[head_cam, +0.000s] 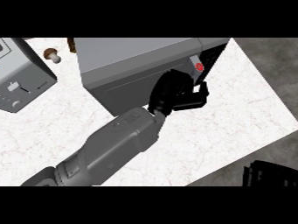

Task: Pick up the milk, place it into the microwave and close the microwave

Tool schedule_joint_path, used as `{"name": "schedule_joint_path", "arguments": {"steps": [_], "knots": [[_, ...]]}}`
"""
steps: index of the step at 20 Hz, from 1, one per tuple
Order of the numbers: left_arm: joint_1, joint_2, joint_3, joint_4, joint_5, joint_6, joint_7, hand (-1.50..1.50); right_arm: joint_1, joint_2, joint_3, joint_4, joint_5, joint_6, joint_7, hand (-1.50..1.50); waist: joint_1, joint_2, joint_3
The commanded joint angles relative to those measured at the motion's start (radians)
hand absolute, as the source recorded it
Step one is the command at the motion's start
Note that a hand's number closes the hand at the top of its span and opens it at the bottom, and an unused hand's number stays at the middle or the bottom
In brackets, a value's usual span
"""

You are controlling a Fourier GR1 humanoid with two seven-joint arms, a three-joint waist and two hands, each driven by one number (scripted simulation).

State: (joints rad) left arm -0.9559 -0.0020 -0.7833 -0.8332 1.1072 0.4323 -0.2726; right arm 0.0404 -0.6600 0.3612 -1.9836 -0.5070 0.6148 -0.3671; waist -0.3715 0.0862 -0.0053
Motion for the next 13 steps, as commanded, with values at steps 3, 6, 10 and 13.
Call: {"name": "schedule_joint_path", "arguments": {"steps": [3, 6, 10, 13], "knots": [[0.065, 0.009, 0.081, 0.125, 0.075, -0.071, -0.044, 1.5, 0.055, 0.039, 0.045, -0.069, 0.029, -0.062, 0.021, 1.5, 0.055, 0.006, -0.006], [0.077, 0.036, 0.069, 0.144, 0.09, -0.128, -0.055, 1.5, 0.092, 0.054, 0.068, -0.101, 0.05, -0.091, 0.03, 1.5, 0.068, 0.003, -0.005], [0.086, 0.04, 0.059, 0.167, 0.113, -0.186, -0.069, 1.5, 0.116, 0.077, 0.094, -0.152, 0.087, -0.133, 0.043, 1.5, 0.086, -0.002, -0.005], [0.085, 0.03, 0.039, 0.186, 0.118, -0.218, -0.079, 1.5, 0.143, 0.097, 0.125, -0.187, 0.108, -0.165, 0.059, 1.5, 0.089, -0.004, -0.005]]}}
